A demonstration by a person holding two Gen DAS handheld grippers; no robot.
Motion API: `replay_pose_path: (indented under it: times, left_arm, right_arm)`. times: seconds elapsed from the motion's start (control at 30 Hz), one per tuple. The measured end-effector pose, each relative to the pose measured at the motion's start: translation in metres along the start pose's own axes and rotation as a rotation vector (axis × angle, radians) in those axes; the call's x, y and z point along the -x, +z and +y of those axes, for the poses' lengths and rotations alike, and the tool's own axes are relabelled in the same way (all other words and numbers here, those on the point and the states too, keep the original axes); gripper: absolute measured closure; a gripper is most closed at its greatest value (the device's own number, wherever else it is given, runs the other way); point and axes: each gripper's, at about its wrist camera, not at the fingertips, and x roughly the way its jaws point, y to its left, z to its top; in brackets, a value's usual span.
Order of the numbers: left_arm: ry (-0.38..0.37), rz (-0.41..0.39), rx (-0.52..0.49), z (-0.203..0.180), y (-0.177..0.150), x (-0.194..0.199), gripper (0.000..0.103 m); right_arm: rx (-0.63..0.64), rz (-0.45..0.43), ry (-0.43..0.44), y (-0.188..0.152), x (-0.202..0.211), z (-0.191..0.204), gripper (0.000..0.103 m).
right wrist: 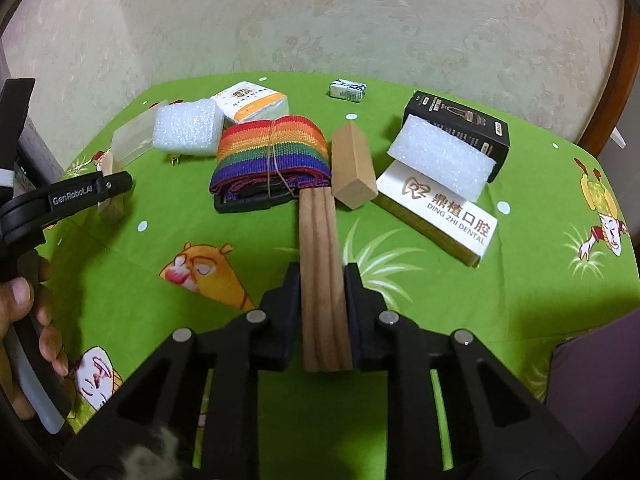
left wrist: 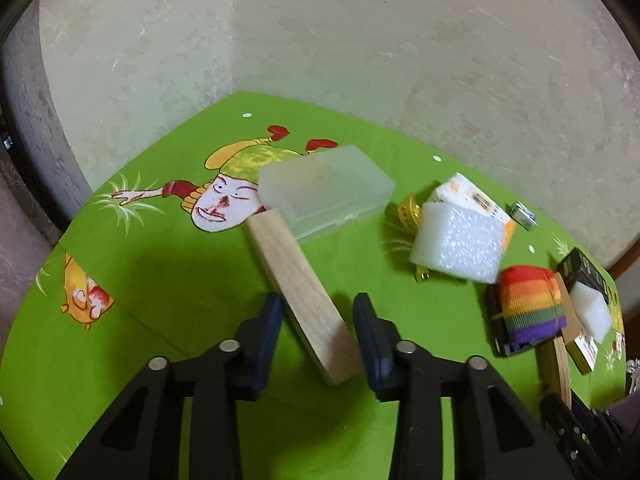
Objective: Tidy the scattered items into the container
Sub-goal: 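Grasp the light wooden block with the left gripper while the right gripper grasps the striped wooden stick, then carry both wooden pieces over the purple box and open both grippers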
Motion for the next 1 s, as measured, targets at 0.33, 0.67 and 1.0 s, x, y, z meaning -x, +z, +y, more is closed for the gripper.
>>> replay_pose_path:
  times: [0.33, 0.67, 1.0]
  left_arm:
    - [-0.100, 0.018, 0.008, 0.008, -0.021, 0.022, 0.084]
    - [-0.210, -0.028, -0.018, -0.001, -0.040, 0.067, 0.084]
    - [-0.388, -0.087, -0.112, -0.056, -0.053, 0.127, 0.084]
  right_arm:
    - [-0.016, -0.002, 0.023, -0.018, 0.017, 0.006, 0.081]
    - [-0.046, -0.060, 0.070, -0.032, 0.061, 0.004, 0.081]
    - [-0.089, -0.188, 0.086, -0.039, 0.143, -0.020, 0.081]
